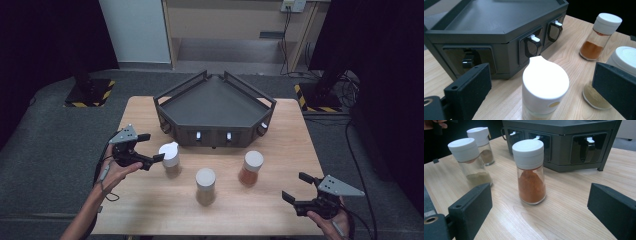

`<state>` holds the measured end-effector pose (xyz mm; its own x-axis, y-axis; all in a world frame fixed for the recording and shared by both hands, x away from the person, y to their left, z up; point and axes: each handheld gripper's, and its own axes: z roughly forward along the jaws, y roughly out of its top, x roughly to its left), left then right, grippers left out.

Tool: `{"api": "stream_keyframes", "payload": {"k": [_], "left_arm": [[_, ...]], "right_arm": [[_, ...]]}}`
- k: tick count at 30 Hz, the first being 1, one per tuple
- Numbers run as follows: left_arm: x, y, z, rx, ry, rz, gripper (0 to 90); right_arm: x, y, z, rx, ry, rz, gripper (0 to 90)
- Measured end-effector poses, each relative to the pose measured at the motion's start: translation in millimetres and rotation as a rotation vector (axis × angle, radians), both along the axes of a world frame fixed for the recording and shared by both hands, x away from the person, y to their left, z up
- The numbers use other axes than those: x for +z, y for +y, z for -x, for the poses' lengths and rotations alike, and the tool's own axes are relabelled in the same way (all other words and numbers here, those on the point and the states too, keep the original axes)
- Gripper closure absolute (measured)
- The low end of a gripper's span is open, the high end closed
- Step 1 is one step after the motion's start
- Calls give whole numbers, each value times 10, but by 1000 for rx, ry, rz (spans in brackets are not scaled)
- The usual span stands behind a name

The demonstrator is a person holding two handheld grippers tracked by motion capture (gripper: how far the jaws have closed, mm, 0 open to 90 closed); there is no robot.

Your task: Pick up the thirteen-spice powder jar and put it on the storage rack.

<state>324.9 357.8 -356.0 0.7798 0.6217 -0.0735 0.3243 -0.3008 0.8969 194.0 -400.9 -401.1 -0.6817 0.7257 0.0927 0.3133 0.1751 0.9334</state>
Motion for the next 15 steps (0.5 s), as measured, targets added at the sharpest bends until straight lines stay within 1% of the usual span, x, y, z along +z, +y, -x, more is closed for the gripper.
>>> {"api": "stream_keyframes", "payload": {"k": [7, 10, 12, 15], "left_arm": [[-93, -117, -64, 0, 10, -13, 32], [-134, -176, -61, 12, 6, -25, 41], [-166, -197, -74, 14, 12, -25, 45], [-211, -235, -71, 24, 11, -27, 57]], "right_arm": [[-3, -4, -1, -1, 1, -2, 62], [-4, -6, -2, 0, 2, -3, 62], [-5, -8, -3, -1, 2, -4, 62], [-8, -10, -6, -1, 4, -5, 62]]}}
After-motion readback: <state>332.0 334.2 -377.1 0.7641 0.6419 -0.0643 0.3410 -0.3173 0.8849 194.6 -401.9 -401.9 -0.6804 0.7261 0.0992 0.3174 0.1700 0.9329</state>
